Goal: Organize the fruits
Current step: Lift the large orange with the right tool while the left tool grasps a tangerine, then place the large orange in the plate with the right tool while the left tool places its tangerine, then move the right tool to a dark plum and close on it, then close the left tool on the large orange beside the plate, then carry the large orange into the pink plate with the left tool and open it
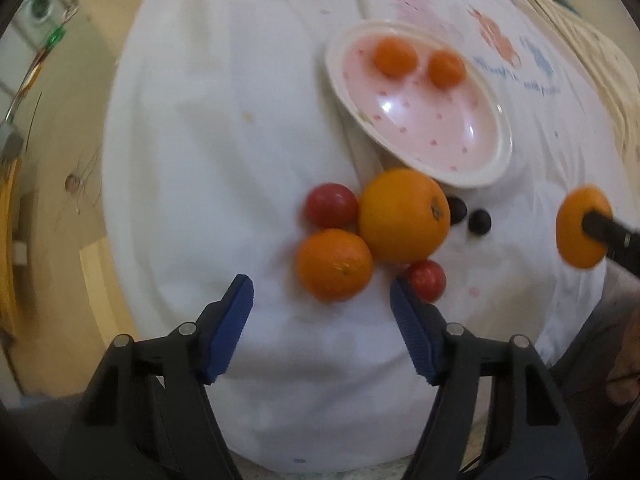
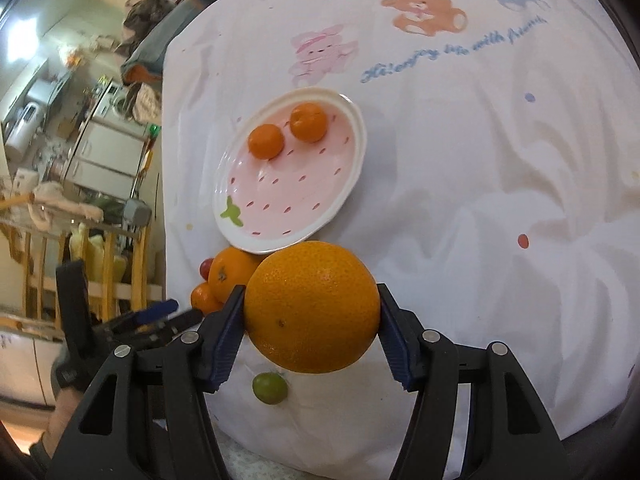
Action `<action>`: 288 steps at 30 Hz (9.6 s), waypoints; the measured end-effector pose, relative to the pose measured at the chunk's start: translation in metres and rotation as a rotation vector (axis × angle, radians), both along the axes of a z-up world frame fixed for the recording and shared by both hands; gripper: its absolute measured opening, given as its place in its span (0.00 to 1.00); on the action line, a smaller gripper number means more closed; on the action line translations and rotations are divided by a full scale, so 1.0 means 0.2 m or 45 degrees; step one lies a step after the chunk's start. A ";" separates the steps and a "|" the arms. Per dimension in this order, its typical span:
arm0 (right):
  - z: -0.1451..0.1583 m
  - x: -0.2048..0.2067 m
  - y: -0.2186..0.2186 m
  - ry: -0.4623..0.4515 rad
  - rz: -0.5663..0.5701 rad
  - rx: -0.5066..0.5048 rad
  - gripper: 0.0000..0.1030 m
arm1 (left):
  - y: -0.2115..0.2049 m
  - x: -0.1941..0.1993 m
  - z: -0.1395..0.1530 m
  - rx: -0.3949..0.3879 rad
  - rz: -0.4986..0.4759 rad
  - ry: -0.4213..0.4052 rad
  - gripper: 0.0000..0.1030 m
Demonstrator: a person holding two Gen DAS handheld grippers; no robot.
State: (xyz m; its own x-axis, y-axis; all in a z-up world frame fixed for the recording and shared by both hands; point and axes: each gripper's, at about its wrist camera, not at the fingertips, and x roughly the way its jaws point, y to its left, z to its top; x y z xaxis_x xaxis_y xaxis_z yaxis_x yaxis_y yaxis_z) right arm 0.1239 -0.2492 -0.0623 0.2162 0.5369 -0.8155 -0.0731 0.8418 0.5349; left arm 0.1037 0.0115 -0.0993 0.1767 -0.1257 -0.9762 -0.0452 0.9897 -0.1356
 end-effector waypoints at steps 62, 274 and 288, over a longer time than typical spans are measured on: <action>0.07 0.46 0.09 -0.177 0.071 0.006 0.62 | -0.17 0.48 0.32 0.101 -0.130 -0.281 0.34; 0.27 0.37 0.04 -0.288 0.020 0.031 0.22 | -0.03 0.42 0.41 -0.004 0.016 -0.325 0.50; 0.08 0.73 0.23 -0.191 0.131 0.011 0.22 | 0.04 0.67 0.23 -0.060 0.087 -0.242 0.50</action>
State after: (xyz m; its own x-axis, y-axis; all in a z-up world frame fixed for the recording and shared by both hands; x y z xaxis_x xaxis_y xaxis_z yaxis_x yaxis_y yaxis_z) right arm 0.2707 -0.2028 -0.0462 0.2789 0.5691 -0.7735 -0.2378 0.8213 0.5186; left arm 0.2382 0.0187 -0.0540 0.3668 -0.1515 -0.9179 -0.0816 0.9776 -0.1940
